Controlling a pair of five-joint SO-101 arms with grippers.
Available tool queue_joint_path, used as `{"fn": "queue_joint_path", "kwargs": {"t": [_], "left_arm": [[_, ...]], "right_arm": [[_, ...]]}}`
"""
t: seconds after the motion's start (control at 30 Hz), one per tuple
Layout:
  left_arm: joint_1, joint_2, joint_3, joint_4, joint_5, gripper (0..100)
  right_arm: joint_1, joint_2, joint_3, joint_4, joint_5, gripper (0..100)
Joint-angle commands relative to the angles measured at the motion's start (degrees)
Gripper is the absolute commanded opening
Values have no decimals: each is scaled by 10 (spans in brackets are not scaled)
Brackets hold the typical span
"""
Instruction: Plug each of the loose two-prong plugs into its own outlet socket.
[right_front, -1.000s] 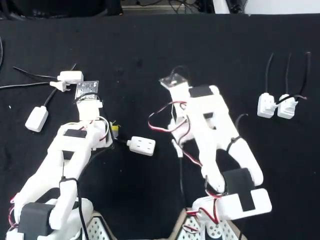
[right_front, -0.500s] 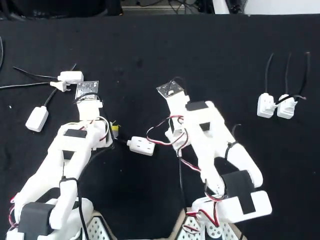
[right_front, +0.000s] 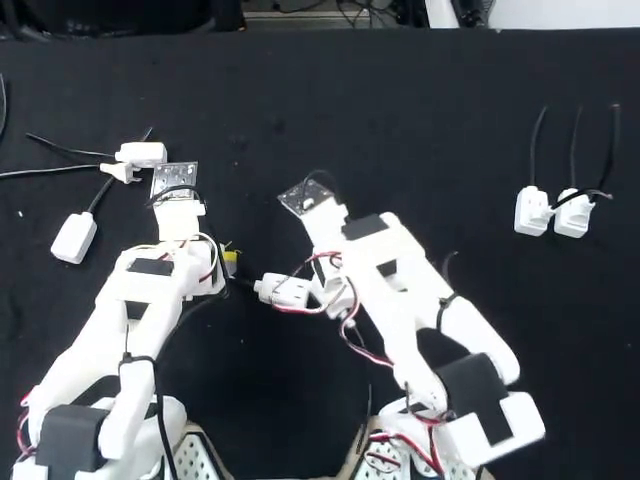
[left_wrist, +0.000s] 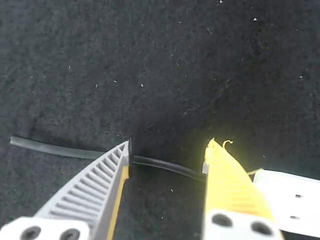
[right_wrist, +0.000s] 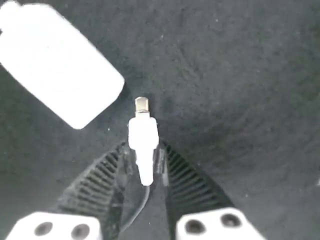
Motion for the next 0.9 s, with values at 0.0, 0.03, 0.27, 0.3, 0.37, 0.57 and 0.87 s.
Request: {"fn": "queue_joint_path", "kwargs": {"t": [0.0, 0.03, 0.27, 0.3, 0.37, 0.57, 0.87], "left_arm": [[-1, -3, -2, -7, 0, 238], [-1, -3, -2, -7, 0, 238], [-1, -3, -2, -7, 0, 238], [-1, -3, -2, -7, 0, 238], [-1, -3, -2, -7, 0, 238], [-1, -2, -2, -7, 0, 238], [-1, -2, -2, -5, 0, 238]], "right_arm": [[27, -68, 0, 18, 8, 11], [40, -87, -1, 26, 20, 11], [127, -196, 4, 39, 157, 11], [131, -196, 11, 33, 171, 15], [130, -189, 42, 6, 185, 16], [77, -146, 145, -98, 172, 103], [64, -130, 155, -114, 174, 103]]}}
